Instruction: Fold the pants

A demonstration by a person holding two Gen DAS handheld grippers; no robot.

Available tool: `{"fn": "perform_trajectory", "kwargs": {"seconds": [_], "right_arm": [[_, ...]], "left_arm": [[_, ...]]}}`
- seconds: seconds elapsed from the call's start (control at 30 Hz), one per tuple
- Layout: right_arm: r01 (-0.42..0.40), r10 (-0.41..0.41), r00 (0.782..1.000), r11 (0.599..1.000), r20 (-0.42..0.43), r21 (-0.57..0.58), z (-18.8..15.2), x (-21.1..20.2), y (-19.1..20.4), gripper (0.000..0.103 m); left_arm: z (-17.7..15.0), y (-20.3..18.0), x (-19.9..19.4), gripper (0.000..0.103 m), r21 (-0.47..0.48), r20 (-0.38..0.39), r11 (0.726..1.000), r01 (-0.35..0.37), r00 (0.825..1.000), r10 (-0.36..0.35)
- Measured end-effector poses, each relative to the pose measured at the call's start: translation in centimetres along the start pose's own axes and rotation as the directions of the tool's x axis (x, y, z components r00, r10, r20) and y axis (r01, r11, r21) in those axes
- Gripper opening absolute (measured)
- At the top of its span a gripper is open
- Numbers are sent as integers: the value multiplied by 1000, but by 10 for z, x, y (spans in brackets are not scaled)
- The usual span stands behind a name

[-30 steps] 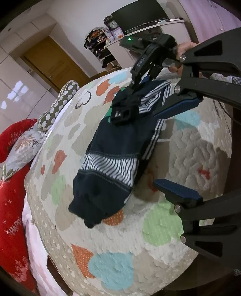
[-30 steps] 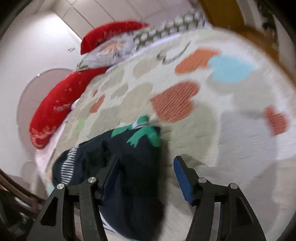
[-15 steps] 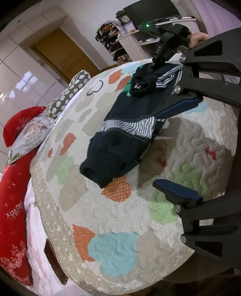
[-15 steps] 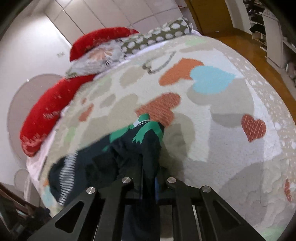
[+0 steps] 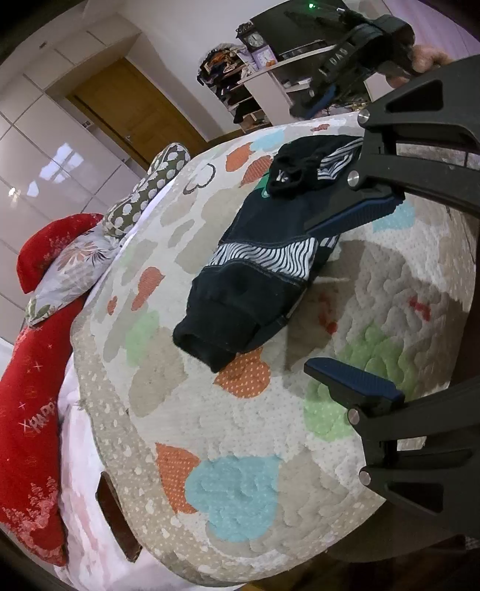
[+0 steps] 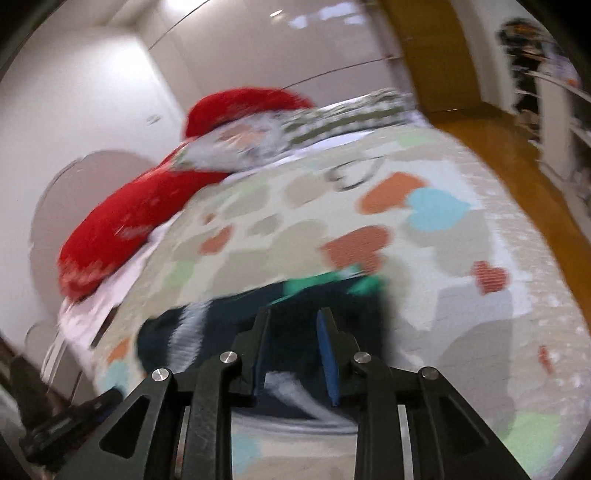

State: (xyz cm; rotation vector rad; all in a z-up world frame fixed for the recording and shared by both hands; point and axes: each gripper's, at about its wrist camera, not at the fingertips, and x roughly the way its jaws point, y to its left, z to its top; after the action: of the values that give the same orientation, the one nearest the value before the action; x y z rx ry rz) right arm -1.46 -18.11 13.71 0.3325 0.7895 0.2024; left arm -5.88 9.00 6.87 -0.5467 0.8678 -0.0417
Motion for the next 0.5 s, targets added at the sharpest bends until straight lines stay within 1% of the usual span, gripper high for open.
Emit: {"fn": "perform_trajectory", "kwargs": {"seconds": [0.07,0.1,0.13,0.2,0.23,0.3,0.37,0.5], "right_arm": [[-23,21,999,999,-46,-47,-10,14,18,28],[-24,19,997,998,-70,-66,-16,22,23,28],[-17,7,993,996,-115,-84,-24,37,28,28],[-13,-3,983,996,-181,-84,-33,56,30,28],[-25,10,980,997,-198,-72,-35,62,31,28],[-41,28,982,997,-185,-70,-33,60,36,28],[-54,37,986,994,-163,-99,-31,51,45,28],[-69,55,988,993,-146,-98,-33,36,45,28]], "left_arm": [[-1,7,0,66,-4,10,1000,-18,1000,18],[0,12,2,66,-14,9,1000,-24,1000,24],[1,15,3,66,-24,5,999,-28,1000,28],[3,24,4,66,-54,-8,998,-23,1000,23],[5,28,2,66,-68,-5,998,-17,1000,16],[7,35,-4,66,-89,14,996,-20,1000,21],[8,42,-9,66,-114,24,993,-26,999,28],[10,51,-9,67,-161,20,987,-29,999,33]]}}
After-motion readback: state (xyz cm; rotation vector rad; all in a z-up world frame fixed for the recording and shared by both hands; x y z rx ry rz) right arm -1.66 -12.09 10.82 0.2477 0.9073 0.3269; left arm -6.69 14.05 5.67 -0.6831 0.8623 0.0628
